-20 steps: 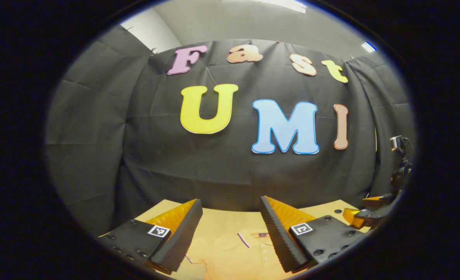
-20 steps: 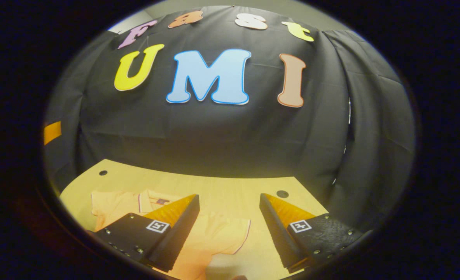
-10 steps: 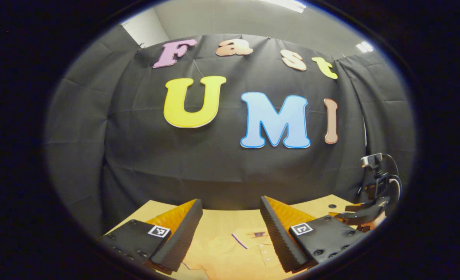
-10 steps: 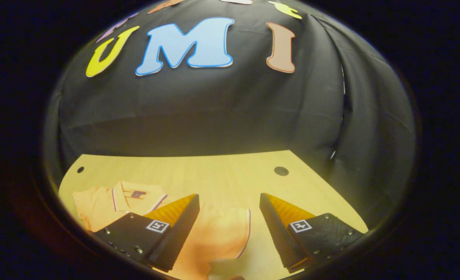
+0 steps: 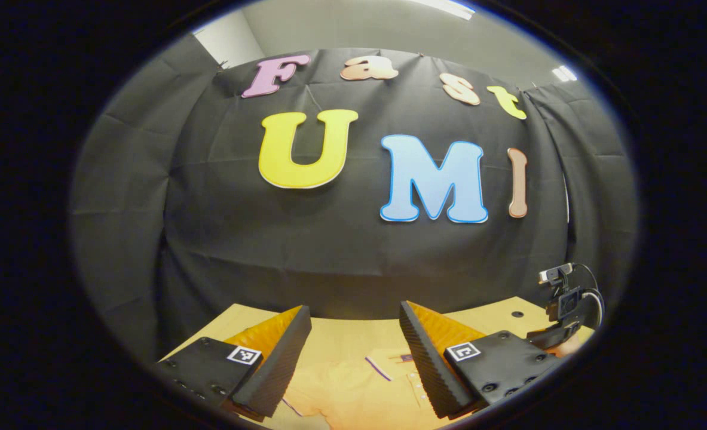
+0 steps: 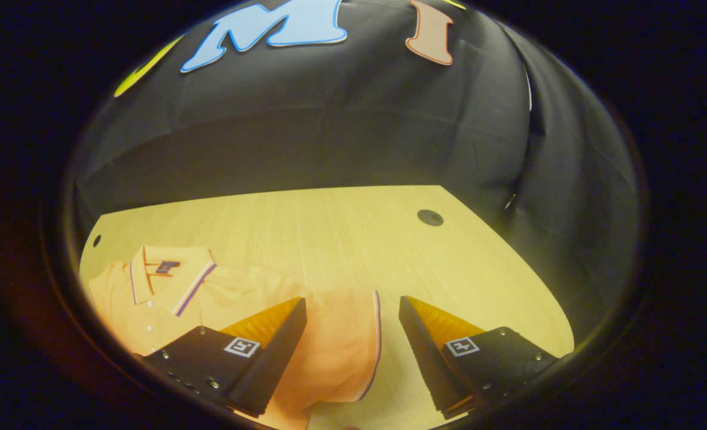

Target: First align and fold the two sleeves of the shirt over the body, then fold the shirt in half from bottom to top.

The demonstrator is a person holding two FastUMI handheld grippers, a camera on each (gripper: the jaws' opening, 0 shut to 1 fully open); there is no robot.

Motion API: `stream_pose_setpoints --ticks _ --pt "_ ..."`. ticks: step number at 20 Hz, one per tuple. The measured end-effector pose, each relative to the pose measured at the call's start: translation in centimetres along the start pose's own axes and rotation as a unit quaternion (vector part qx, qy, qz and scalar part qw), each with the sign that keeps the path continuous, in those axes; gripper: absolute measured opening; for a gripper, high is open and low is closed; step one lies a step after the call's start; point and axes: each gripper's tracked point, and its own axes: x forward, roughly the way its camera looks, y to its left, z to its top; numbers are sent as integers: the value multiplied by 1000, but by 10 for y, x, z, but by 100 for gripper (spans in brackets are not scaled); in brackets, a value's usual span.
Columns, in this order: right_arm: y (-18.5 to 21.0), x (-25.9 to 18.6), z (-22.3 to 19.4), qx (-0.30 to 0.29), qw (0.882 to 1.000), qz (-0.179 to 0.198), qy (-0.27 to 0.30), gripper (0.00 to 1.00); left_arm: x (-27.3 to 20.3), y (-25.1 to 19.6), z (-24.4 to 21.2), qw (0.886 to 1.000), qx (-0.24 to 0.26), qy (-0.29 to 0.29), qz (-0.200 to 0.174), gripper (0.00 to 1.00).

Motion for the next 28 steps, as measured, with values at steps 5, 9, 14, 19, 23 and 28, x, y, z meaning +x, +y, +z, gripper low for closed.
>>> stream_pose_setpoints --ticks 5,9,14,19,23,28 --pt "2 16 -23 31 998 10 46 96 -7 12 -7 1000 1 9 17 97" --pt "5 18 -29 39 997 25 57 96 -14 18 -13 999 -9 16 28 97" --pt "5 16 -28 49 996 35 62 46 -34 30 -16 998 -16 15 62 97" --pt "8 6 -25 65 995 51 64 14 -59 37 -14 996 -23 13 89 97" --pt "13 -8 -2 34 997 62 24 2 -76 38 -18 994 -23 11 103 97" --pt "30 -41 24 -34 996 82 -22 2 -88 39 -24 993 -35 10 114 97"
